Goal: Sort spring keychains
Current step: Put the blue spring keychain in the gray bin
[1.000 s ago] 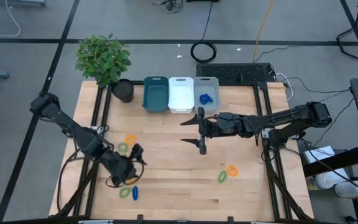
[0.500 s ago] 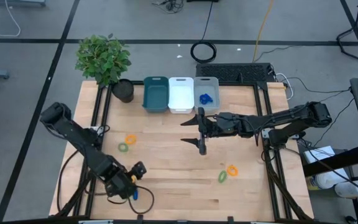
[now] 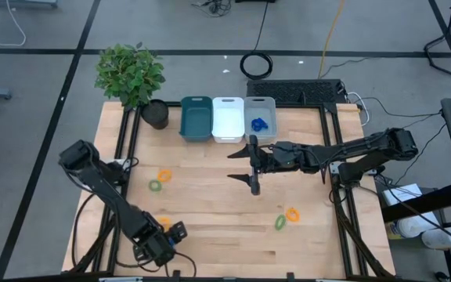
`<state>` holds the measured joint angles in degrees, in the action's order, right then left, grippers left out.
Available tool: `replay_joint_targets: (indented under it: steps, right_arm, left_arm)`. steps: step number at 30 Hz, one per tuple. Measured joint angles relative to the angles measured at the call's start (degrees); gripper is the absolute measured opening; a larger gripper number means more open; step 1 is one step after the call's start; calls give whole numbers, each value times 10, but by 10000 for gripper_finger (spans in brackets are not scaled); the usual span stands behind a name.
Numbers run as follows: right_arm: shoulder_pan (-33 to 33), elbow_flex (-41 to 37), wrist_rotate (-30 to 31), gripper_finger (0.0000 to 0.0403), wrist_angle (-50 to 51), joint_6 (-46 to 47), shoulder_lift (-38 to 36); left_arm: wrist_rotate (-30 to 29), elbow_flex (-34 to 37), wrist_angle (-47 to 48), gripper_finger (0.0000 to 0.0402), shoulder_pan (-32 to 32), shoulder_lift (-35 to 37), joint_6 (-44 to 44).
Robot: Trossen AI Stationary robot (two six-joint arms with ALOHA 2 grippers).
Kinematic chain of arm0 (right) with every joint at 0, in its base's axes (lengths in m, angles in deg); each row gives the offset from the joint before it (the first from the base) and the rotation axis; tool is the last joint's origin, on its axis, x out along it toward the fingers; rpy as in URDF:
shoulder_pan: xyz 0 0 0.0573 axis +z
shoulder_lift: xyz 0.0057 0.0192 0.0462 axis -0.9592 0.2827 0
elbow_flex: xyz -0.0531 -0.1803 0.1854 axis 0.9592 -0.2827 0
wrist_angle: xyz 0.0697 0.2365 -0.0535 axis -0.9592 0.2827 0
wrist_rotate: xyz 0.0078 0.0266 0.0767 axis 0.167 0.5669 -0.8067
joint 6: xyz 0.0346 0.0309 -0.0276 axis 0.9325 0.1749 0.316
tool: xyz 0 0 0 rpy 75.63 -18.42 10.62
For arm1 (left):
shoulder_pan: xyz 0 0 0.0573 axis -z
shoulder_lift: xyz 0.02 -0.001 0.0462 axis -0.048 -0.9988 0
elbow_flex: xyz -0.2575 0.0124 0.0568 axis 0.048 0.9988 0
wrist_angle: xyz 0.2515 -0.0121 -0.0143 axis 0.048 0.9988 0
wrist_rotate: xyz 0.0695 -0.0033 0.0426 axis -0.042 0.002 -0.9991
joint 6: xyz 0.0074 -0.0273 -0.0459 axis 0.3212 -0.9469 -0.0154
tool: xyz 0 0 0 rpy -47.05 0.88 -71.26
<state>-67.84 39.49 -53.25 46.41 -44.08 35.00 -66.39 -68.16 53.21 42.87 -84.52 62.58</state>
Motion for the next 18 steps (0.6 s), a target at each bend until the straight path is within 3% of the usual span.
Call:
replay_joint_targets:
  steps: [14, 18]
  right_arm:
    - [17, 0, 0, 279, 0, 7, 0]
    - [25, 0, 0, 279, 0, -5, 0]
  left_arm:
    - [12, 0, -14, 308, -1, -87, 18]
    - [24, 0, -14, 277, -10, -88, 27]
